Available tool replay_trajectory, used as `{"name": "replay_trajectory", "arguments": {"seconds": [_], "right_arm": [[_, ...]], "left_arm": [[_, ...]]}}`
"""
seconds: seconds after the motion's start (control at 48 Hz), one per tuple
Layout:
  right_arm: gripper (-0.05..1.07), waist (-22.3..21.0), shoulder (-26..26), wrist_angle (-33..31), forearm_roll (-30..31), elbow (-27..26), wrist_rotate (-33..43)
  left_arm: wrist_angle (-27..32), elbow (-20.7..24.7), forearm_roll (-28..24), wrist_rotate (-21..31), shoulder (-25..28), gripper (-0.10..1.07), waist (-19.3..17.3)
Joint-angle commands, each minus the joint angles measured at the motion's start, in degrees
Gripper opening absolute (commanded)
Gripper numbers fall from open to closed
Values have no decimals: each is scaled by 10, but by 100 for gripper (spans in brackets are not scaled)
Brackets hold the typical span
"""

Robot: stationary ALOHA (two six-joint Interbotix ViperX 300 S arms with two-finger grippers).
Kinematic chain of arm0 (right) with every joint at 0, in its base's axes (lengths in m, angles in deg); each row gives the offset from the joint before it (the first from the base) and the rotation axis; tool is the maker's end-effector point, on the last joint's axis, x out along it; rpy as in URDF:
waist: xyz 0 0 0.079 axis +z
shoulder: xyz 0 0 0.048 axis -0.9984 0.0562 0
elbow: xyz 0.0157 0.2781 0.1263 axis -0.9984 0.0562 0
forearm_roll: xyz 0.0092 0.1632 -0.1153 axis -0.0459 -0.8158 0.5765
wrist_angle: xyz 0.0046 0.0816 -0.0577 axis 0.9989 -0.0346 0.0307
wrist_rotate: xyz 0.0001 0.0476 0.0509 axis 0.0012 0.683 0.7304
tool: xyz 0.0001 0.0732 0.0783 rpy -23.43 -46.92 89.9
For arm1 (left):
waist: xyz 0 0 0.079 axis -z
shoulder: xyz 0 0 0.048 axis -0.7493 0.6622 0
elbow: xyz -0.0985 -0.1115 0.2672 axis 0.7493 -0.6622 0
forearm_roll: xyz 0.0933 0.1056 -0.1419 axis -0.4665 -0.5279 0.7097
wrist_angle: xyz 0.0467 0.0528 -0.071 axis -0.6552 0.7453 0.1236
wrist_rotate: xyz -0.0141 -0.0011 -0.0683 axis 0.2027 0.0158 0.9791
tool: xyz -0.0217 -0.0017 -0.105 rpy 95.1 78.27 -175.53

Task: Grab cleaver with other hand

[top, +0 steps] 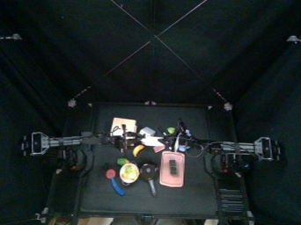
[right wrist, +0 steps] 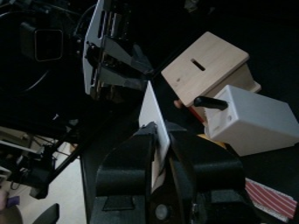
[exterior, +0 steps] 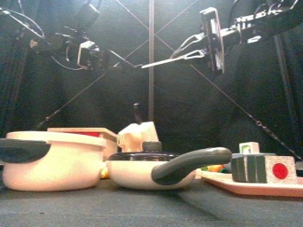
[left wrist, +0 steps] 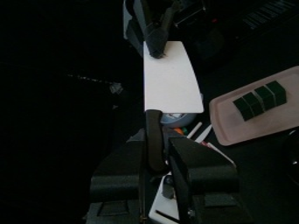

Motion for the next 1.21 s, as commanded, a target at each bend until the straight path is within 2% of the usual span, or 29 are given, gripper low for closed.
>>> {"name": "replay_trajectory", "arguments": {"seconds": [0.0, 0.167, 0.271, 0.396, 0.625, 1.188], "right_arm": [[46, 2, -4, 4, -2, -14, -2], [39, 1, -5, 4, -2, -14, -2], [37, -1, -5, 4, 1, -10, -3], [35, -1, -5, 4, 4, -10, -4], [33, -2, -4, 4, 5, -9, -4], [32, -4, -7, 4, 22, 0, -4]], "left_arm": [[-7, 18, 2, -2, -1, 41, -4], [-10, 19, 6, -31, -1, 41, -7], [-18, 15, 30, -47, -1, 46, -6], [-33, 7, 53, -55, -1, 61, -4], [-64, -10, 55, -63, -2, 87, -3], [-69, -15, 80, -56, -3, 89, -2]]}}
